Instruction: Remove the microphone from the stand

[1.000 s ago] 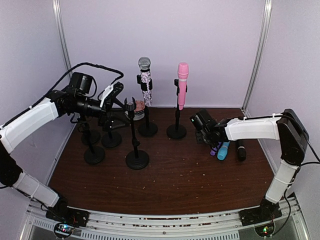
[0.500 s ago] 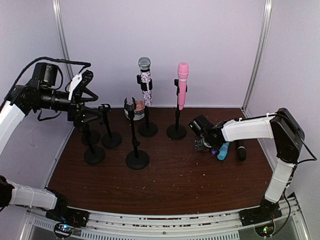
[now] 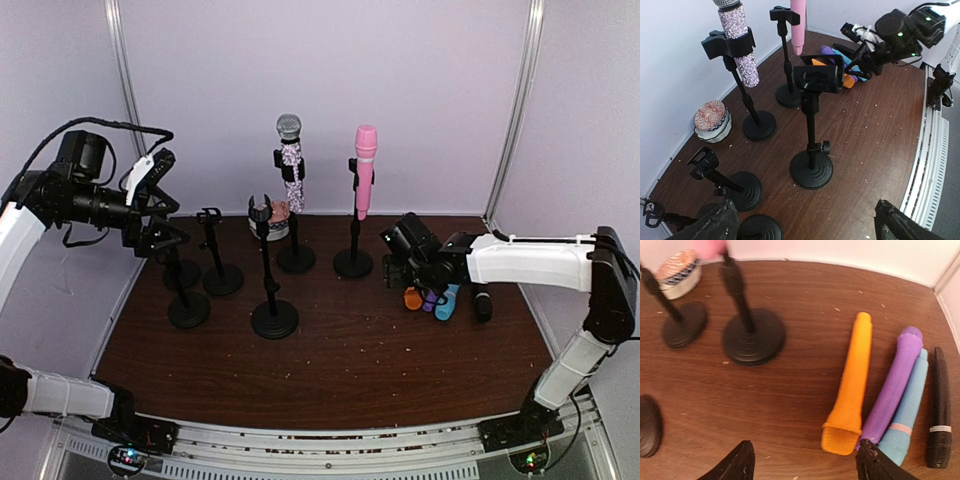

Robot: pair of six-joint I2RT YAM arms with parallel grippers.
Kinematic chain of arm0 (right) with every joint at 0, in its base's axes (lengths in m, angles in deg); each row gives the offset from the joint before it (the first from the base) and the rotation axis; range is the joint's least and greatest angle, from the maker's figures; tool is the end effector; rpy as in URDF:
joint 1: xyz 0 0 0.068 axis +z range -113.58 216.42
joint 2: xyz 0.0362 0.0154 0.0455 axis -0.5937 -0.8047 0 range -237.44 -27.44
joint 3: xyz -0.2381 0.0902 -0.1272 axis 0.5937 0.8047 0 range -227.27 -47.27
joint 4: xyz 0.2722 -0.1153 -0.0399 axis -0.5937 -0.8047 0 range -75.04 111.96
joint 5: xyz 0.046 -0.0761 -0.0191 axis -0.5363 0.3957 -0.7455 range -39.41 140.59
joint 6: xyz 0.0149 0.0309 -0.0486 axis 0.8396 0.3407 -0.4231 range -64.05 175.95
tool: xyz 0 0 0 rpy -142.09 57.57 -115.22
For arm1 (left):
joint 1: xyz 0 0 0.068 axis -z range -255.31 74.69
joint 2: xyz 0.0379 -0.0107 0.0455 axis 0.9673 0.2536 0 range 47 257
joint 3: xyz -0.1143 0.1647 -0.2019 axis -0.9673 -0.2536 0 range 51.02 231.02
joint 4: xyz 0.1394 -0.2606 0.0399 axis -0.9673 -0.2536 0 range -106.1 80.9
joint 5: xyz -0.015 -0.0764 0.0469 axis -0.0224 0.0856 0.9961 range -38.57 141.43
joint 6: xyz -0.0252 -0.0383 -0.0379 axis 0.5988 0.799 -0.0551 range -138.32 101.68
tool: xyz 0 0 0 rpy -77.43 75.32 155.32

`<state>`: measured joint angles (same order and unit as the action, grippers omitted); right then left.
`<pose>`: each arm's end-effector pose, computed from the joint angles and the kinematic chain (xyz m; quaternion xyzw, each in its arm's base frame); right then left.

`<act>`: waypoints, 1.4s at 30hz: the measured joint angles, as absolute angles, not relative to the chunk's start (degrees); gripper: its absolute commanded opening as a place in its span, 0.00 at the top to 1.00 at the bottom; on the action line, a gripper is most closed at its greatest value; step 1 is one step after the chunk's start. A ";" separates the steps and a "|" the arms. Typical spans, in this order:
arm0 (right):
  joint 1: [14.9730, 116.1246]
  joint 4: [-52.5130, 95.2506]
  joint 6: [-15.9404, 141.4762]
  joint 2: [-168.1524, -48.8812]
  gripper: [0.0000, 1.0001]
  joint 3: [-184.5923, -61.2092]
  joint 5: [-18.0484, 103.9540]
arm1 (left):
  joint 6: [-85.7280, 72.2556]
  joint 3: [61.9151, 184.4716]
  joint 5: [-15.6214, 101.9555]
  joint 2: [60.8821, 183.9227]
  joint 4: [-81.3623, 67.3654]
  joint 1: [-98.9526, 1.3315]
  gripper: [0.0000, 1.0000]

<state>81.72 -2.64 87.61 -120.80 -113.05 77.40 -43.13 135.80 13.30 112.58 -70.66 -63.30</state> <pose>0.2848 0.2599 0.2217 -0.0347 0.9227 0.0244 0.3832 0.2236 -0.0751 0.4420 0.3983 0.7787 -0.2544 0.4126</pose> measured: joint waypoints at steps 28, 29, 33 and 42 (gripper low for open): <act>89.33 29.54 104.68 -141.08 0.56 -128.74 13.36 | -43.92 134.35 17.78 111.31 -70.57 -64.46 0.02; 89.00 29.43 104.86 -141.58 0.56 -129.50 12.64 | -43.99 134.35 17.76 111.31 -70.55 -64.46 0.02; 88.15 28.90 105.25 -143.05 0.57 -130.77 10.85 | -44.40 134.35 17.69 111.27 -70.57 -64.46 0.02; 87.75 25.87 104.86 -145.45 0.61 -133.00 10.39 | -44.88 134.35 17.12 111.27 -70.55 -64.46 0.03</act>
